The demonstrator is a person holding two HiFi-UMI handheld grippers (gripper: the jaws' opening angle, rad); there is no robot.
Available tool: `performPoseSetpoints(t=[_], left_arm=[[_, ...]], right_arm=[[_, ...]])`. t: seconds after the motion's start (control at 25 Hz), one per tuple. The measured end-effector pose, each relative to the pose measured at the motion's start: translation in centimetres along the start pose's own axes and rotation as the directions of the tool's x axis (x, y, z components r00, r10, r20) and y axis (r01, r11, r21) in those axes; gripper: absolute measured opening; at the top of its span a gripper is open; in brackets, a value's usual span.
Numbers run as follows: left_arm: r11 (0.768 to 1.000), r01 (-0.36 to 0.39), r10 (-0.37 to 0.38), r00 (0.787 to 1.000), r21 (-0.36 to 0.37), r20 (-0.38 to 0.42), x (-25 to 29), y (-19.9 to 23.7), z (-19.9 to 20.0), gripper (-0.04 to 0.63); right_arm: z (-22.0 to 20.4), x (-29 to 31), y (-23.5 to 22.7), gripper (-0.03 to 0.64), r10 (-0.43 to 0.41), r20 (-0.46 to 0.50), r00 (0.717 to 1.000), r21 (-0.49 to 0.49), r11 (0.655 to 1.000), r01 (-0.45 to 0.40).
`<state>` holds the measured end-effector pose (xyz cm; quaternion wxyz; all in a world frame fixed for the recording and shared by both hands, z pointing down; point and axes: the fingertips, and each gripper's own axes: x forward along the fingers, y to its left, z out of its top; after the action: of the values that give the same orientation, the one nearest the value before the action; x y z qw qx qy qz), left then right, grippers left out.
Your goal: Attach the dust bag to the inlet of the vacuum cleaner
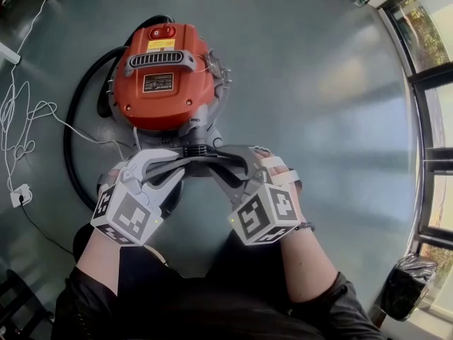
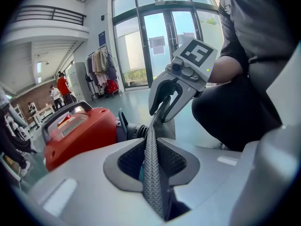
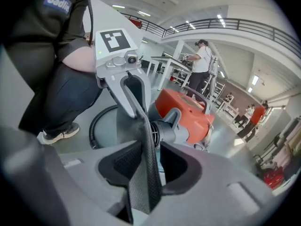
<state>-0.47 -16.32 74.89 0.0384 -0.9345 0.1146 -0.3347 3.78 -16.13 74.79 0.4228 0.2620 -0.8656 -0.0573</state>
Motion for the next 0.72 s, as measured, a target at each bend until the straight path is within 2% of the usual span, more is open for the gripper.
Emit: performPoseSetpoints(t=[0.2,0.72], left_arm=[[1.0,0.003,-0.004,0.999,-0.009,-0.037,0.9,0.1,0.1,0.11],[1.0,-0.014,0.014,1.0,-0.003,-0.027,0.8,0.5,0.1,0.103]], right_arm=[[-0.4,-0.2,-0.3,0.124,-0.002,0.024,1.0,0.064,0.998,0.0],[-0.5,0.6,-0.6,0.117,-0.038,0.016,0.999,0.055,0.998,0.037]])
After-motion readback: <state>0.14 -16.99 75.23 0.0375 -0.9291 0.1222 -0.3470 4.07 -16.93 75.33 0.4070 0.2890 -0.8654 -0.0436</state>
